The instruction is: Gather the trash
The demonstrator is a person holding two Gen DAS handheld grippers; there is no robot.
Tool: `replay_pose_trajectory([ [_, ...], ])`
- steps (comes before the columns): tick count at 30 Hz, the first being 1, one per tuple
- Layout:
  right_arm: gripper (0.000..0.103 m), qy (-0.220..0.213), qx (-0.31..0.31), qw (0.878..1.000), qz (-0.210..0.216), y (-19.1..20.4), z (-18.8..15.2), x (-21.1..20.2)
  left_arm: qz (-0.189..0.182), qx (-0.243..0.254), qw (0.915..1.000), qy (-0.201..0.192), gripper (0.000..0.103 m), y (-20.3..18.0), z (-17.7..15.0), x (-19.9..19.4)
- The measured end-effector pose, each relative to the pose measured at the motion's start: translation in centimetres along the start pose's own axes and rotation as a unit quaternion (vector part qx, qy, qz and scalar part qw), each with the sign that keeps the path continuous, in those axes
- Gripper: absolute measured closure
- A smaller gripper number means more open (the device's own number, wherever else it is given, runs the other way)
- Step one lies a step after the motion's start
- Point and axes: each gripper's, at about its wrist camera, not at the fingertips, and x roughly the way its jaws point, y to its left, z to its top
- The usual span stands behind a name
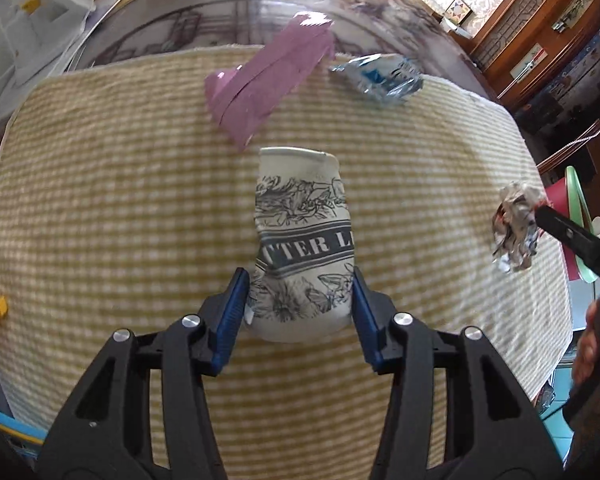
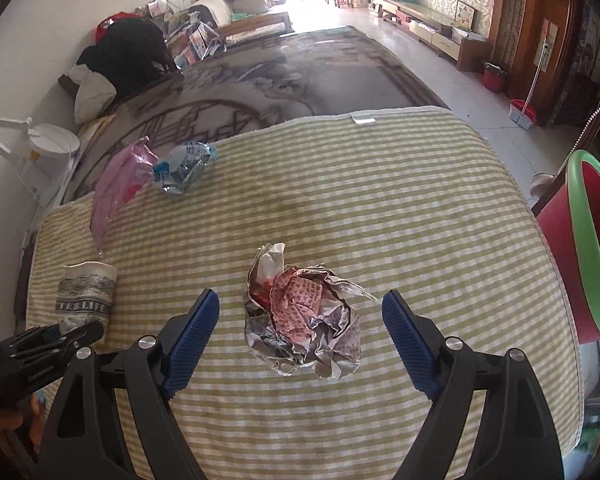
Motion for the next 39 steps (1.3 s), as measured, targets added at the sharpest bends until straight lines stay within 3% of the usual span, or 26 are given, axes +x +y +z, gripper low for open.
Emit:
replay_pose_trajectory([
  [8,0.024,0.007,-0.009,1.000,0.005,0.5,-0.2,1.7,0.007,-0.019,0.9997,-0.017,0.050,1.6,-0.6,-1.3],
  [20,0.024,0.005,-0.025,1.000,-0.001,1.6,-0.1,1.5,0.001,-0.022,0.9993,-0.029,0.039,1.2,-0.1,-2.0],
  [21,0.026,0.005,-0.025,1.000,-0.001,1.6,-0.1,1.5,0.001,-0.022,0.9994,-0.028,0.038,1.1,0.0,-1.9],
  [23,0.039,0.005,-0.029,1.000,-0.003,1.8,-0.1,1.4,0.000,-0.020,0.9993,-0.031,0.036,0.8,0.1,-1.8],
  [24,0.051,0.004,-0.035,0.999,-0.011,1.9,-0.2,1.4,0.001,-0.018,0.9993,-0.032,0.036,0.6,0.2,-1.7],
  [27,0.064,0.005,-0.045,0.999,-0.018,2.0,-0.2,1.1,0.000,-0.013,0.9995,-0.030,0.036,0.2,0.2,-1.4],
  [39,0.066,-0.009,-0.014,0.999,0.051,2.7,-2.1,-3.4,0.013,-0.039,0.9986,-0.034,0.039,0.6,1.2,-0.2],
])
